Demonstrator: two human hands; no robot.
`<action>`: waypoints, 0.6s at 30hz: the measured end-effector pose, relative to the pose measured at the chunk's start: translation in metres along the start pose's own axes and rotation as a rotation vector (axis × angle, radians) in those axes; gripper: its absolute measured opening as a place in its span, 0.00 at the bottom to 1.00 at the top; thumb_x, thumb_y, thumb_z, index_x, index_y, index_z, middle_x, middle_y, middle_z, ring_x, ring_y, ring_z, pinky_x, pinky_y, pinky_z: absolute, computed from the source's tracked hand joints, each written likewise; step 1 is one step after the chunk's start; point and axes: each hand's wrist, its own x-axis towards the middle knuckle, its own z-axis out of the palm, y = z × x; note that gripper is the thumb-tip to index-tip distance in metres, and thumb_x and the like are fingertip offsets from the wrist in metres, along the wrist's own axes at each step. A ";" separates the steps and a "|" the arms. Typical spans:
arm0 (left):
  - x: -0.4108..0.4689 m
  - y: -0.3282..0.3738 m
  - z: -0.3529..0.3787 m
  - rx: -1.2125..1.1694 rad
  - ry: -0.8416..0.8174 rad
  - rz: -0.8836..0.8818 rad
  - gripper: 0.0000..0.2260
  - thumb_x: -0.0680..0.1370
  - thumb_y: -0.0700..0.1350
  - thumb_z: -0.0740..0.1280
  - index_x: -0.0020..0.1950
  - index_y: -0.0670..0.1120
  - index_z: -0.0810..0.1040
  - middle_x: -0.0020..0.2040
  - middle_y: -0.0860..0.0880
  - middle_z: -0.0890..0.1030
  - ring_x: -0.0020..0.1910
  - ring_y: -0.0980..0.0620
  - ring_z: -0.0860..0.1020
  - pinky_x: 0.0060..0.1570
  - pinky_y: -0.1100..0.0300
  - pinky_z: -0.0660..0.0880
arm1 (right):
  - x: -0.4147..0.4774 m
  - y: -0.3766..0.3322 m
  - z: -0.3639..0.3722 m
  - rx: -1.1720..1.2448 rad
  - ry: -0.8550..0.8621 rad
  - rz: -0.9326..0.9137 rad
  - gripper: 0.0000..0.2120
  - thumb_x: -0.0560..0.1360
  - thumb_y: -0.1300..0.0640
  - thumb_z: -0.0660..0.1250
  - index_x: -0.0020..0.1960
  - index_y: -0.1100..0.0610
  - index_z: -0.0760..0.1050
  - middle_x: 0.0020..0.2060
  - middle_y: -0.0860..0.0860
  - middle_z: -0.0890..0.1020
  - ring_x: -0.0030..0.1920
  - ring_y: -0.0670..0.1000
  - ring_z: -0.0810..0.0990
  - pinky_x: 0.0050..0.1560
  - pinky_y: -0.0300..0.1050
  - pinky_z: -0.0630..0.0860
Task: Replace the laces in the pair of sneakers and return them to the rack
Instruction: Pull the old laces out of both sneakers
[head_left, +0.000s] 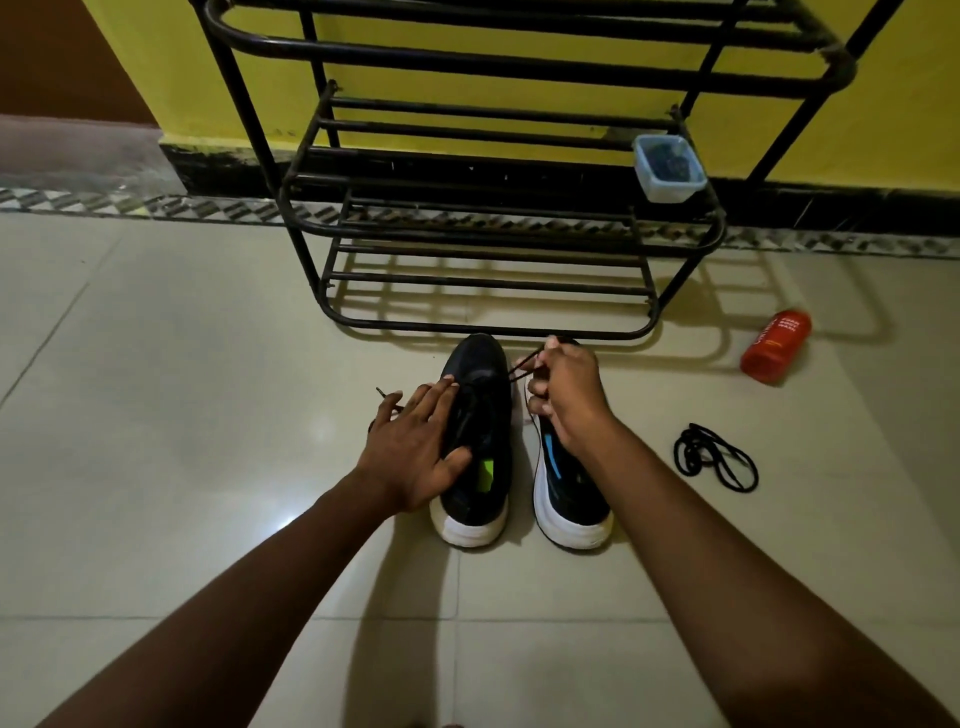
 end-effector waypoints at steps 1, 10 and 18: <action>0.001 0.001 0.000 -0.005 0.004 0.006 0.42 0.73 0.67 0.44 0.83 0.46 0.51 0.83 0.47 0.55 0.81 0.49 0.55 0.78 0.45 0.49 | 0.001 0.002 -0.004 0.009 -0.012 0.036 0.15 0.85 0.54 0.56 0.42 0.57 0.68 0.29 0.50 0.78 0.24 0.45 0.63 0.22 0.35 0.58; 0.000 0.000 0.002 0.036 0.047 0.016 0.40 0.74 0.65 0.46 0.82 0.45 0.56 0.81 0.46 0.60 0.78 0.48 0.62 0.77 0.40 0.50 | -0.004 -0.008 -0.010 -1.022 -0.368 -0.401 0.11 0.74 0.52 0.74 0.45 0.54 0.73 0.32 0.47 0.76 0.32 0.44 0.74 0.33 0.39 0.67; 0.002 0.001 -0.003 0.101 0.070 0.050 0.40 0.75 0.65 0.48 0.80 0.41 0.59 0.79 0.42 0.65 0.77 0.45 0.64 0.77 0.41 0.54 | 0.000 -0.010 -0.021 -1.262 -0.344 -0.464 0.05 0.75 0.57 0.72 0.41 0.56 0.82 0.41 0.49 0.77 0.47 0.49 0.77 0.50 0.46 0.75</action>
